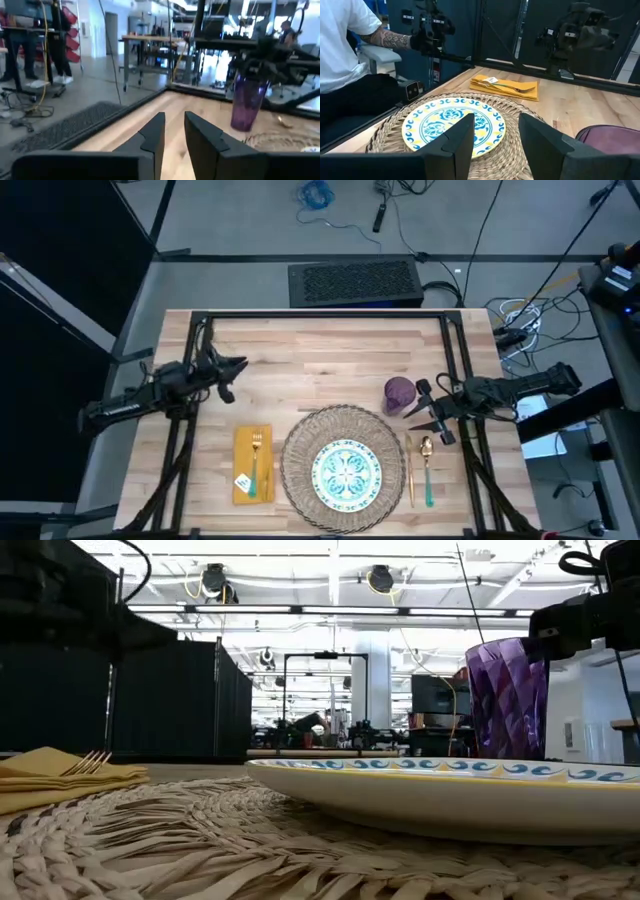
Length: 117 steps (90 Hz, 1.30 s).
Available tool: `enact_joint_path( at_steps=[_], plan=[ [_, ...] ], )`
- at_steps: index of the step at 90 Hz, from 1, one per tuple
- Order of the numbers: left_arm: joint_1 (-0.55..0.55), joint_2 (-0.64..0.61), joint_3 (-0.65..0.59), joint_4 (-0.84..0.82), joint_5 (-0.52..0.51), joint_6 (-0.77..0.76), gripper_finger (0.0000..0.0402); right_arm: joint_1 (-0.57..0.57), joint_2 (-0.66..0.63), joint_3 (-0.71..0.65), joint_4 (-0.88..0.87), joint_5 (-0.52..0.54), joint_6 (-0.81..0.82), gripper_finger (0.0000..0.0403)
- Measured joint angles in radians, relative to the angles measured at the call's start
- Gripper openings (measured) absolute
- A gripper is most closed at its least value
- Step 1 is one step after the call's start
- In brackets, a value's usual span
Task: Set table place
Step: Return to Home Position
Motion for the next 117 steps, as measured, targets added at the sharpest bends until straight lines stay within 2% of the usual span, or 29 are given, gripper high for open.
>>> enact_joint_path(
  at_steps=[25, 40, 50, 72, 90, 98, 117],
  plan=[
    [0.0, 0.0, 0.0, 0.011, 0.001, 0.0, 0.0058, 0.0, 0.0, 0.0, 0.021, -0.003, -0.028, 0.0141],
    [0.0, 0.0, 0.0, 0.01, 0.002, -0.001, 0.0058, 0.0, -0.003, 0.0, 0.179, -0.009, -0.03, 0.0141],
    [0.0, 0.0, 0.0, 0.006, 0.004, -0.001, 0.0058, 0.0, -0.016, 0.0, 0.207, -0.01, -0.036, 0.0141],
    [0.0, 0.0, 0.0, -0.007, 0.014, 0.0, 0.0058, 0.0, -0.11, 0.007, 0.082, -0.005, -0.033, 0.0141],
    [0.0, 0.0, 0.0, -0.01, 0.028, 0.0, 0.0058, 0.0, -0.111, 0.11, -0.136, -0.035, -0.043, 0.0141],
    [0.0, 0.0, 0.0, -0.01, 0.028, 0.0, 0.0058, 0.0, -0.111, 0.119, -0.14, -0.086, -0.045, 0.0141],
    [0.0, 0.0, 0.0, -0.008, 0.028, -0.001, 0.0058, 0.0, -0.111, 0.109, -0.164, -0.081, -0.026, 0.0141]
  ],
)
